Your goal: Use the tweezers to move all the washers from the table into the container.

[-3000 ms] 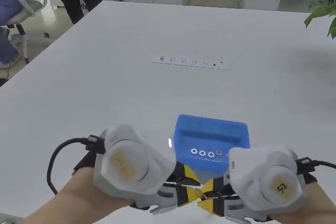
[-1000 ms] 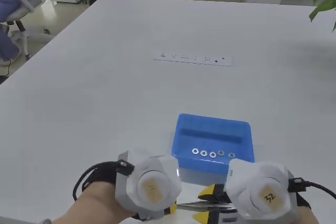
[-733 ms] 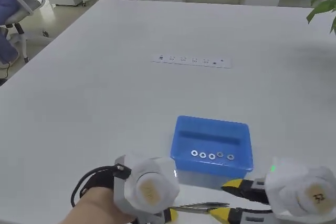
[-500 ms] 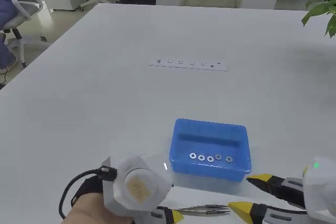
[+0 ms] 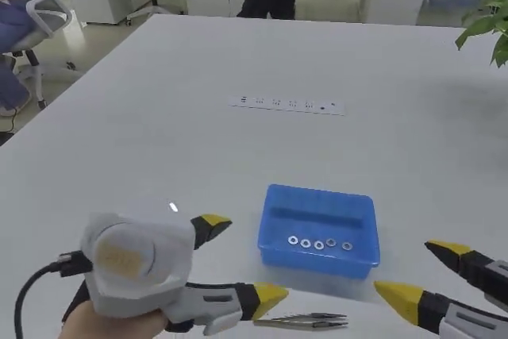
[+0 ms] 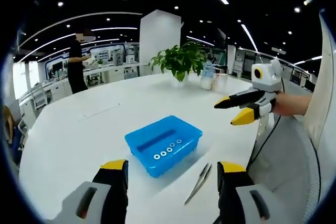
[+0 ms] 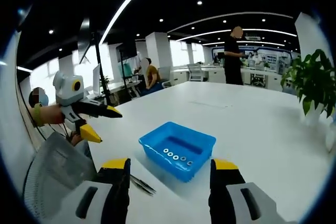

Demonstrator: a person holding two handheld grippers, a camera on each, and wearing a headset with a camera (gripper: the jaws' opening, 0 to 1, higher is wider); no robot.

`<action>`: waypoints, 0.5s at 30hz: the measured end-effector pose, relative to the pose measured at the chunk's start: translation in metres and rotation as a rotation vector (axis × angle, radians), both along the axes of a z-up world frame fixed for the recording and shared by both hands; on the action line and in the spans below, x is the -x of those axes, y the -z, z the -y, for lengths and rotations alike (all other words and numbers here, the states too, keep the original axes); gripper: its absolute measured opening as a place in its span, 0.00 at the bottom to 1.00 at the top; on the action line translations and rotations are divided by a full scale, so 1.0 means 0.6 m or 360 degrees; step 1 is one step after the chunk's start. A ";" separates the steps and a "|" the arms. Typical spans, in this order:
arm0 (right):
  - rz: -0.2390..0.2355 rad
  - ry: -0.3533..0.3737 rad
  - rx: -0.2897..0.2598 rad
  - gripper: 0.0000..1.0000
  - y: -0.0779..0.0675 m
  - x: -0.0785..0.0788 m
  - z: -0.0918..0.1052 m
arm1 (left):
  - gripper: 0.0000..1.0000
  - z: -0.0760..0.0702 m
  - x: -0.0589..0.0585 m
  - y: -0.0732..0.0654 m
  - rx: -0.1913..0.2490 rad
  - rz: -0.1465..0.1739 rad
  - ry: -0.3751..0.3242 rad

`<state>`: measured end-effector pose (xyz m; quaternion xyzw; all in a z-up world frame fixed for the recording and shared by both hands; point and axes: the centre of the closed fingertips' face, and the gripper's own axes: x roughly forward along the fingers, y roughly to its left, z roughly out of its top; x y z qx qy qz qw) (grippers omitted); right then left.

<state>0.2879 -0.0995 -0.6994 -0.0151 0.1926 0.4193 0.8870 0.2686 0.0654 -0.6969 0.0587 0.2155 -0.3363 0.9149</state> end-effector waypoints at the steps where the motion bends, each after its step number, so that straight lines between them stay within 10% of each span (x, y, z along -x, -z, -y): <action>1: 0.0021 0.0013 -0.0008 0.62 -0.006 -0.002 0.003 | 0.74 -0.005 -0.001 -0.007 0.0020 0.0021 -0.0030; 15: 0.0184 0.0230 -0.0098 0.84 -0.059 -0.019 0.051 | 0.99 -0.084 0.001 -0.079 0.0320 0.0234 -0.0439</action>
